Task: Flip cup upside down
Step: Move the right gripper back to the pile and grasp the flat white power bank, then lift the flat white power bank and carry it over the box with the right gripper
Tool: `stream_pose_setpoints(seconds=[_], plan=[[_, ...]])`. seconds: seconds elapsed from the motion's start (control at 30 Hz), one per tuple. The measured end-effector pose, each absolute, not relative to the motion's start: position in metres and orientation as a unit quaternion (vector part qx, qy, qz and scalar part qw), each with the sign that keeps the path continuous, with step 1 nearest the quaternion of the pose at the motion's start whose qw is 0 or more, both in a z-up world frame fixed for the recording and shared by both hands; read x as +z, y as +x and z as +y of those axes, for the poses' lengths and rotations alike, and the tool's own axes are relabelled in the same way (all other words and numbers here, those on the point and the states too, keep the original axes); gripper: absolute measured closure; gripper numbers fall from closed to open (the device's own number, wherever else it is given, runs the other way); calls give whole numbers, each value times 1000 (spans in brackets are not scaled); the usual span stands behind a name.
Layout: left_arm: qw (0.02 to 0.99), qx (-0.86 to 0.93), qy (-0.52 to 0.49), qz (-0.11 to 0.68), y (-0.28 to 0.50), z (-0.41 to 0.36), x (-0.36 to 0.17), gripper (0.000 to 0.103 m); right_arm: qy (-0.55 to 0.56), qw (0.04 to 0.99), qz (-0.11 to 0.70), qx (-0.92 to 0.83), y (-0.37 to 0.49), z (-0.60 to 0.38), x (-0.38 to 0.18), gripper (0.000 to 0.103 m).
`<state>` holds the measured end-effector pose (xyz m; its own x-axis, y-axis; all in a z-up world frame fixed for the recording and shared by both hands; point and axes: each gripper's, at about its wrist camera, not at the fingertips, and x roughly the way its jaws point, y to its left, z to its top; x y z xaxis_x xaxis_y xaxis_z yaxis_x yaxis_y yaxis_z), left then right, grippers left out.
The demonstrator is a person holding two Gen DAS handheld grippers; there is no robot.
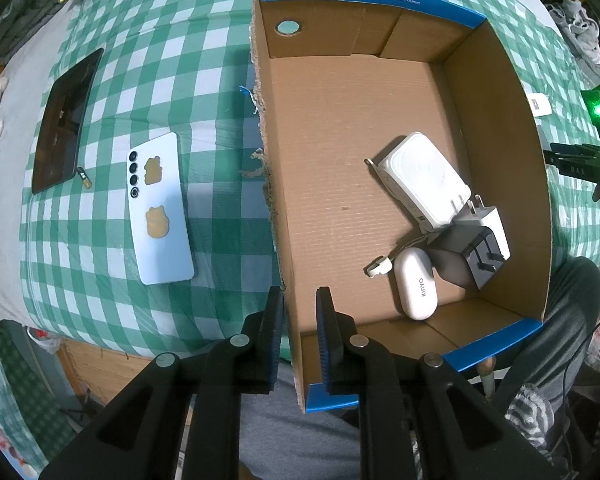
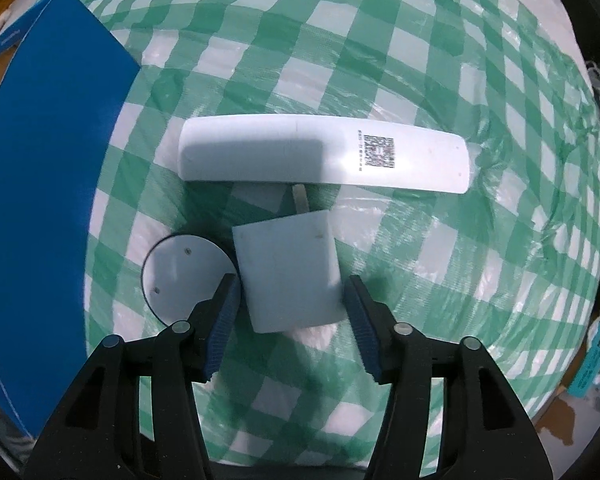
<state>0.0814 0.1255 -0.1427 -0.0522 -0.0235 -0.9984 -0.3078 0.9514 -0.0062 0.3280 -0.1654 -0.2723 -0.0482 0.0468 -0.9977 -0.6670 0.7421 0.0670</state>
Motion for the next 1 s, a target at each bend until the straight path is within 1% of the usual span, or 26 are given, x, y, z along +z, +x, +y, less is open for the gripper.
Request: stream_pose_setpoints(seconds=[0.17, 0.3, 0.47, 0.63, 0.8, 1.0], plan=[[679, 105, -114, 718, 82, 125, -143, 87, -213, 651, 677, 270, 339, -168, -277, 46], [679, 102, -115, 718, 82, 123, -143, 83, -207, 657, 675, 266, 344, -169, -277, 46], [679, 102, -113, 718, 82, 121, -143, 83, -218, 661, 675, 245, 349, -172, -283, 46], [679, 102, -113, 719, 82, 121, -142, 83, -189, 657, 691, 234, 359, -183, -290, 46], [678, 102, -112, 719, 83, 120, -142, 83, -197, 654, 694, 229, 364, -171, -306, 46], [680, 101, -112, 718, 84, 121, -141, 83, -196, 655, 694, 224, 362, -170, -305, 50]])
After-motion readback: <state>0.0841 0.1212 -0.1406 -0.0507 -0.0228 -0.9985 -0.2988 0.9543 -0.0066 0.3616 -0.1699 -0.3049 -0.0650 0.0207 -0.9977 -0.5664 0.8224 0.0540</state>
